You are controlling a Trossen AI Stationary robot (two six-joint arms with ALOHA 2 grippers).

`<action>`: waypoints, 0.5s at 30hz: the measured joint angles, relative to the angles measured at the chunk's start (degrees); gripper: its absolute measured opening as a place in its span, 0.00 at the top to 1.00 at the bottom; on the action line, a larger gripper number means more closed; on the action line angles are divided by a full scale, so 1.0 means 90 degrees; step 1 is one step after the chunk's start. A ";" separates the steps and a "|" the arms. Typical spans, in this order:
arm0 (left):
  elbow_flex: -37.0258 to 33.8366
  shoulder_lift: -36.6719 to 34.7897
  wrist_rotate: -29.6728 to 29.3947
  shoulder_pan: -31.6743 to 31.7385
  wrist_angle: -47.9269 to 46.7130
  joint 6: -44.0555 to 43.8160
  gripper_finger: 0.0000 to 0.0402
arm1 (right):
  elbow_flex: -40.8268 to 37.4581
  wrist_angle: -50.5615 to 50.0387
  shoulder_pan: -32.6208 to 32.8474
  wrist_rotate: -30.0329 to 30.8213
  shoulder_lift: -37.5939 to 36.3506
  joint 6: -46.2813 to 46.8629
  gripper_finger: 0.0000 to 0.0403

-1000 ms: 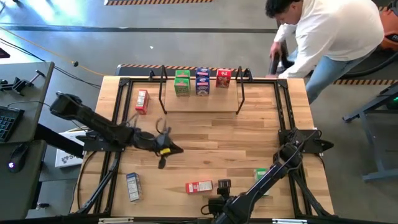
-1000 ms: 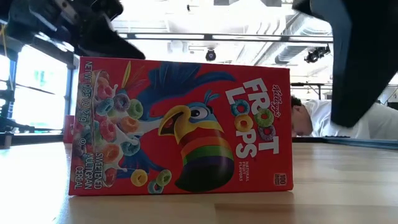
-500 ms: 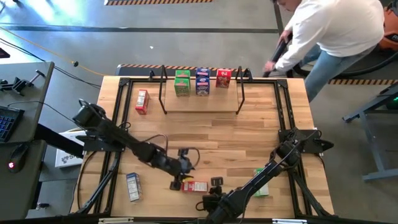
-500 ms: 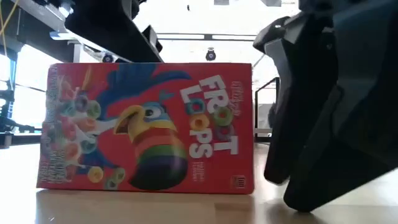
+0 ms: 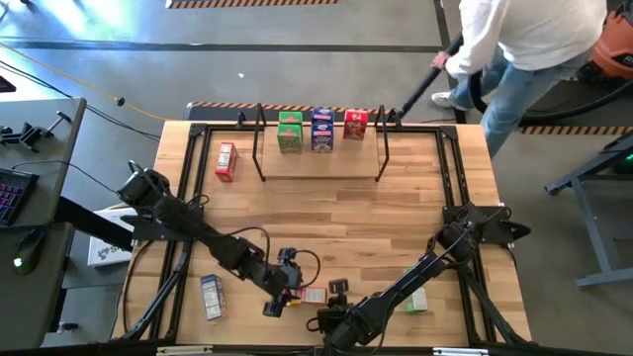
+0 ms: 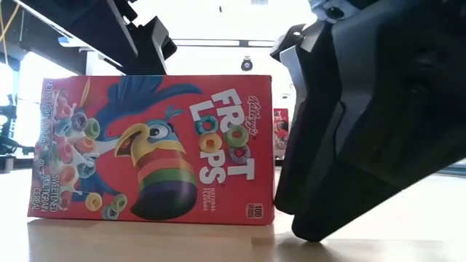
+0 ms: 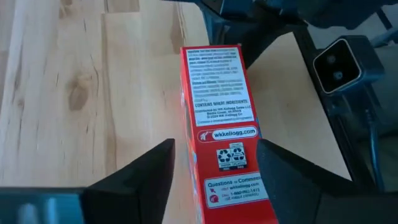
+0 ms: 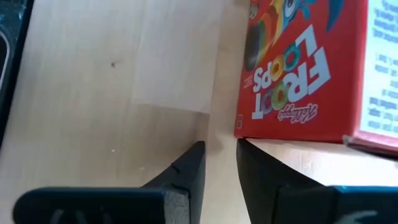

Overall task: Stack cereal on shelf
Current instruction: Put the bottom red cereal box on the shelf aligned with the red cereal box

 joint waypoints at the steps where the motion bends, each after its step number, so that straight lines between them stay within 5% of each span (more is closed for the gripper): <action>1: 0.0000 0.0002 -0.0062 -0.0018 -0.0008 -0.0033 0.44 | 0.0000 0.0014 -0.0007 -0.0007 0.0000 -0.0020 0.79; 15: 0.0024 0.0326 -0.0010 -0.0023 0.0090 -0.0142 0.36 | 0.0000 0.0094 -0.0048 -0.0095 0.0002 -0.0116 0.79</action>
